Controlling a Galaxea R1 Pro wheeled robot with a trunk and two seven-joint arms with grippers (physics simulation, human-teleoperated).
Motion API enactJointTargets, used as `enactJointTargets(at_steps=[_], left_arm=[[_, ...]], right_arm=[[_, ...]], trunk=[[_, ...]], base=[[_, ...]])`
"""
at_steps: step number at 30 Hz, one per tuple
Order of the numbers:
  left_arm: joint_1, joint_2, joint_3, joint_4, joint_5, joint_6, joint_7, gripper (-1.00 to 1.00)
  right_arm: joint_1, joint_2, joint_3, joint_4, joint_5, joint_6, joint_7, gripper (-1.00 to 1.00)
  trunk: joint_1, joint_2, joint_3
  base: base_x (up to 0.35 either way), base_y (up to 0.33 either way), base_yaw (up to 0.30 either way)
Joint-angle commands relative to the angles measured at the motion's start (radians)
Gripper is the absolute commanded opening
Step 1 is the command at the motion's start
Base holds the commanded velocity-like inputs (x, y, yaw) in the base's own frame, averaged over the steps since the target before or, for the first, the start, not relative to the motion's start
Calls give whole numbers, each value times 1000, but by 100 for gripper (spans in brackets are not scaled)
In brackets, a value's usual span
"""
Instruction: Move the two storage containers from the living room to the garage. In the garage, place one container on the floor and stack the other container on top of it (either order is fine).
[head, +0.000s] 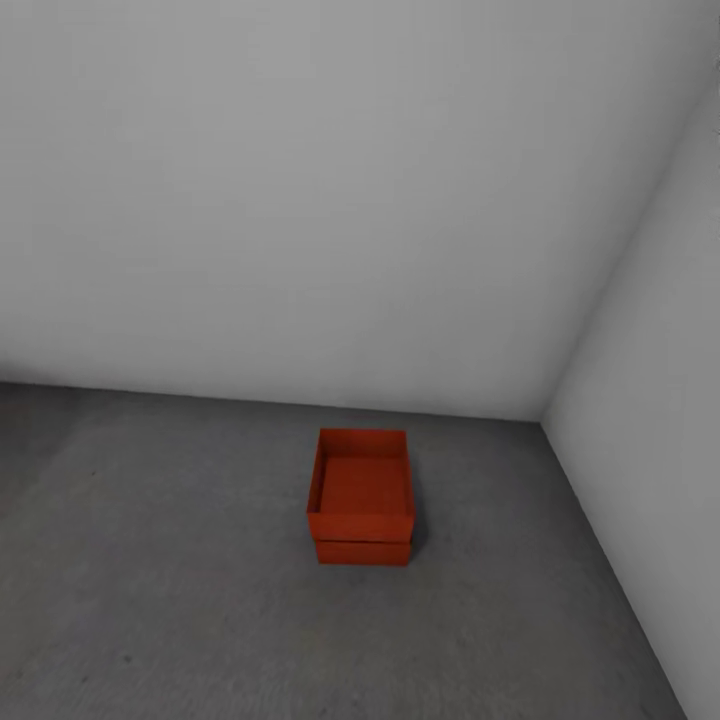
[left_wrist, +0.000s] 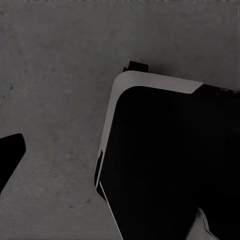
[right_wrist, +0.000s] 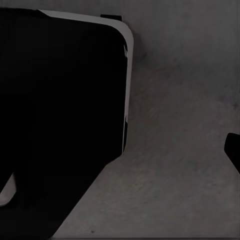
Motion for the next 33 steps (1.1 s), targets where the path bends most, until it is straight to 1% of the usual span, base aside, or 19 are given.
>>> enactJointTargets(at_steps=[1, 33], left_arm=[[0, 0, -9, 0, 7, -3, 3, 100], [-1, 0, -9, 0, 7, -3, 3, 100]], right_arm=[[0, 0, 1, 3, 4, -6, -1, 100], [5, 1, 1, 3, 4, -9, 0, 100]], trunk=[[1, -2, 0], [1, -2, 50]], base=[[0, 0, 0], [0, 0, 0]])
